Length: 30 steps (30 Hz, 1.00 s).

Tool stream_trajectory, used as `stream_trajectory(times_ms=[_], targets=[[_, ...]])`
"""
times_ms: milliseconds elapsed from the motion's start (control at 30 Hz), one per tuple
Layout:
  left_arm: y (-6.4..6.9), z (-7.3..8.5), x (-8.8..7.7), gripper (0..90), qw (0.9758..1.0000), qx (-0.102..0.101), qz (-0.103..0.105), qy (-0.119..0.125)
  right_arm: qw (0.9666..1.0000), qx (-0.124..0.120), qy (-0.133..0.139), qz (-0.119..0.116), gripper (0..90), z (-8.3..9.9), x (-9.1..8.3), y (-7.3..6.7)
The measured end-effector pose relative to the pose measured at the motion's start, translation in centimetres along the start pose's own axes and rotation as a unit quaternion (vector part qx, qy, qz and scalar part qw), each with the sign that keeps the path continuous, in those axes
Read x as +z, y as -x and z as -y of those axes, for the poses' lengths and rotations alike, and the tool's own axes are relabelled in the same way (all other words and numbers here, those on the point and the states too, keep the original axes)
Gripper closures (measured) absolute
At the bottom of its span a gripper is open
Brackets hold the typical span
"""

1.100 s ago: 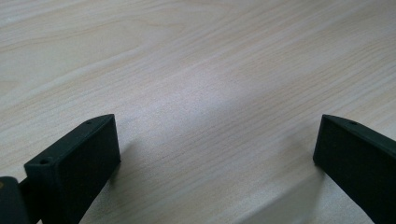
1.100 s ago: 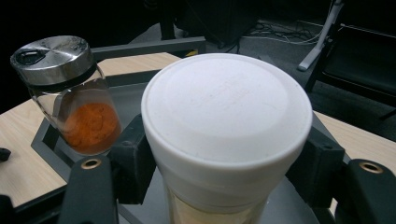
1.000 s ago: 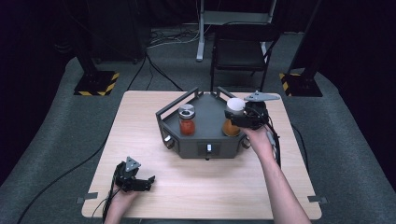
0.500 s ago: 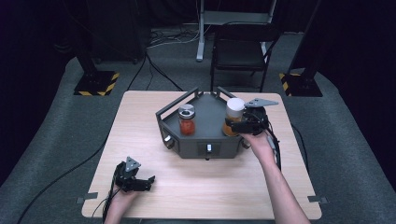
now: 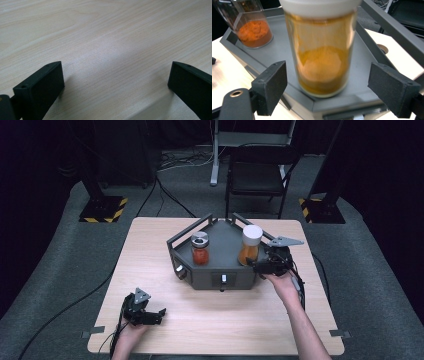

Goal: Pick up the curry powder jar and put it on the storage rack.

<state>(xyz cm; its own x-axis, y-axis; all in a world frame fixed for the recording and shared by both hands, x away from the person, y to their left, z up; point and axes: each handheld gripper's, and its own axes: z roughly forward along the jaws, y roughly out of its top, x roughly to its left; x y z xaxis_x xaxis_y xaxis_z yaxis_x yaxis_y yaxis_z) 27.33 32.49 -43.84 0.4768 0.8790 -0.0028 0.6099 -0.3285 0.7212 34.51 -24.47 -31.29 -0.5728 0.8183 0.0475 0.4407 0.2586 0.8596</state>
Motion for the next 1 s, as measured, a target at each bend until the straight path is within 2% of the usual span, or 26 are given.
stream_trajectory(times_ms=[167, 500, 700, 833, 1000], targets=[[0.0, 0.0, 0.0, 0.3, 1.0, -0.001, 0.0, 0.001, 1.0, -0.009, -0.003, 0.001, 12.9, 1.3, -0.5, 0.4], [0.0, 0.0, 0.0, 0.3, 1.0, 0.0, 0.0, 0.0, 0.9999, -0.009, -0.012, 0.007, 11.8, 4.5, -0.9, 0.9], [0.0, 0.0, 0.0, 0.2, 1.0, -0.002, -0.001, 0.001, 0.9999, 0.007, -0.012, 0.002, 11.9, 7.0, -1.2, 1.4], [0.0, 0.0, 0.0, 0.2, 1.0, -0.001, 0.0, 0.001, 0.9998, 0.005, -0.016, 0.006, 11.8, 8.4, -1.3, 1.4], [0.1, 0.0, 0.0, 0.3, 1.0, -0.002, -0.001, 0.001, 0.9996, 0.015, -0.023, 0.007, 11.9, 10.2, -1.4, 1.7]])
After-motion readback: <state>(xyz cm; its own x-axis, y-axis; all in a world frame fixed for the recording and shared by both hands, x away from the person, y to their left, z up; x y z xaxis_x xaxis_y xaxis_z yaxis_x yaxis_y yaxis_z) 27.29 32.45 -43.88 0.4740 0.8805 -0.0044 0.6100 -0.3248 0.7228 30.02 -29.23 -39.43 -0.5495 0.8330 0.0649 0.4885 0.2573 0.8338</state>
